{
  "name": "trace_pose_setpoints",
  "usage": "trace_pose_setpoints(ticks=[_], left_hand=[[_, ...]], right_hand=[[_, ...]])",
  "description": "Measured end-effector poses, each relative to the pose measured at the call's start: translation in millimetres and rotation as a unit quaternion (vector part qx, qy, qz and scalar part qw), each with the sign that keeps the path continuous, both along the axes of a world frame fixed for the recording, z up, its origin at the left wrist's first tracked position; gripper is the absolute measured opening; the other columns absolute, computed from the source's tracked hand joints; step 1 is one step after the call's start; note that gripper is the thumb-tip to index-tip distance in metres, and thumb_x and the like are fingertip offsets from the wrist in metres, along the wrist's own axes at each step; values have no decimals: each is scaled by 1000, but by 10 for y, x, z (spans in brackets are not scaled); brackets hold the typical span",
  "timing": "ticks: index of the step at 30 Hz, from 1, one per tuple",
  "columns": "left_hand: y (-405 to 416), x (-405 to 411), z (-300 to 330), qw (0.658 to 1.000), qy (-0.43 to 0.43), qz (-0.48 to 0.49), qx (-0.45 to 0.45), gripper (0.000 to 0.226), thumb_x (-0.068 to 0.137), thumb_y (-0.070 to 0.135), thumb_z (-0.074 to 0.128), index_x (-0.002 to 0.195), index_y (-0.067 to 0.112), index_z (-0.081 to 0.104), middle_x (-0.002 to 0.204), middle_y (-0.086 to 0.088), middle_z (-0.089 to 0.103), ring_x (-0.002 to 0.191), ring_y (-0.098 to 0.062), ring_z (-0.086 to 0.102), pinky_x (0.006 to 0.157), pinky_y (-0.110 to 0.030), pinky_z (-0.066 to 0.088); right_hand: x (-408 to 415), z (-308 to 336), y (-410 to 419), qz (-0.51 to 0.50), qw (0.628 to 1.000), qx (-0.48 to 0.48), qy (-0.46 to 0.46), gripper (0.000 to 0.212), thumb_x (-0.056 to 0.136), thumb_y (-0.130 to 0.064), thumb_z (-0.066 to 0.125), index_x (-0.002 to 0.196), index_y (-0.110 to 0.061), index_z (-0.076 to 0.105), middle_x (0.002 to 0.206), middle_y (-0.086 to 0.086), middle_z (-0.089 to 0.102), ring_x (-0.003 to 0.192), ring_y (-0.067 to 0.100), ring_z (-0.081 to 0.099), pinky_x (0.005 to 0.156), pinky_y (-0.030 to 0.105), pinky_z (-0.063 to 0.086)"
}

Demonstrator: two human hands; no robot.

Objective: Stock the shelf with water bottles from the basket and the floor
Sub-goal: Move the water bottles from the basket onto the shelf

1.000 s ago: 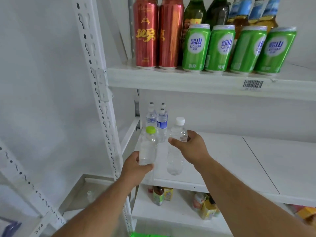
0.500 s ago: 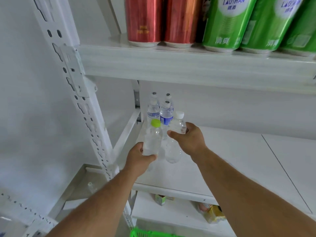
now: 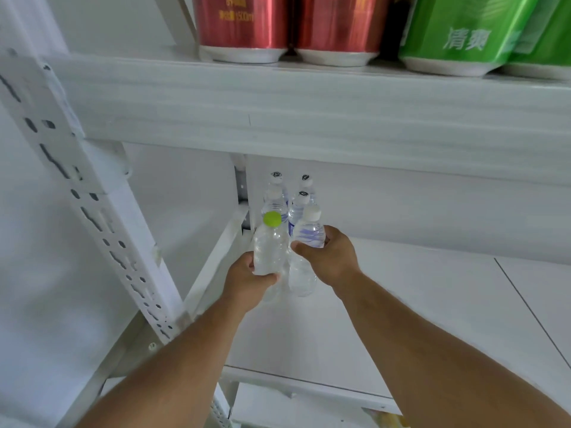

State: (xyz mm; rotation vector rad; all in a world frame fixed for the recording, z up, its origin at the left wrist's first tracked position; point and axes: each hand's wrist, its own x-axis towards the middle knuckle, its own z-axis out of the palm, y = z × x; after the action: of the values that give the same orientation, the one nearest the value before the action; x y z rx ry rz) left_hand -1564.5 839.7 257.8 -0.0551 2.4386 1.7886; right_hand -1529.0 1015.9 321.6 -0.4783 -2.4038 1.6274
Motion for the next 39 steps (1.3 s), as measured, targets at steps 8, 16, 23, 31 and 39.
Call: trace_pose_setpoints(ticks=[8, 16, 23, 31, 39], left_hand=[[76, -240, -97, 1000, 1, -16, 19, 46, 70, 14, 84, 112, 21, 65, 105, 5, 71, 98, -13, 66, 87, -32, 54], [50, -299, -181, 997, 35, -43, -45, 50, 71, 29, 85, 115, 27, 63, 108, 10, 67, 102, -11, 62, 86, -28, 50], [49, -358, -224, 994, 49, -34, -93, 41, 70, 36, 84, 101, 14, 66, 103, -10, 70, 95, -27, 65, 84, -40, 55], [86, -409, -231, 996, 47, -31, -72, 42, 73, 28, 84, 109, 17, 65, 106, -1, 71, 102, -20, 65, 95, -44, 52], [42, -276, -154, 996, 2, -58, -72, 67, 78, 24, 80, 138, 21, 50, 135, 1, 60, 125, -18, 56, 106, -38, 45]], right_hand=[[-99, -169, -9, 2, 999, 37, 4, 24, 73, -39, 81, 85, -35, 61, 86, -13, 69, 82, 8, 65, 73, 29, 53], [58, -330, -67, 14, 991, 111, -76, 43, 57, -57, 77, 87, -41, 52, 87, -19, 64, 73, 1, 63, 60, 29, 54], [9, -503, -14, -5, 973, 181, -146, 55, 79, -49, 71, 126, -27, 51, 104, -10, 58, 86, 14, 57, 75, 32, 50], [-69, -534, -41, -11, 976, 169, -136, 51, 82, -43, 71, 124, -23, 51, 105, -6, 65, 87, 19, 65, 75, 36, 56], [8, -562, -57, -11, 978, 124, -166, 69, 81, -45, 73, 138, -18, 45, 112, -2, 62, 84, 19, 65, 72, 35, 58]])
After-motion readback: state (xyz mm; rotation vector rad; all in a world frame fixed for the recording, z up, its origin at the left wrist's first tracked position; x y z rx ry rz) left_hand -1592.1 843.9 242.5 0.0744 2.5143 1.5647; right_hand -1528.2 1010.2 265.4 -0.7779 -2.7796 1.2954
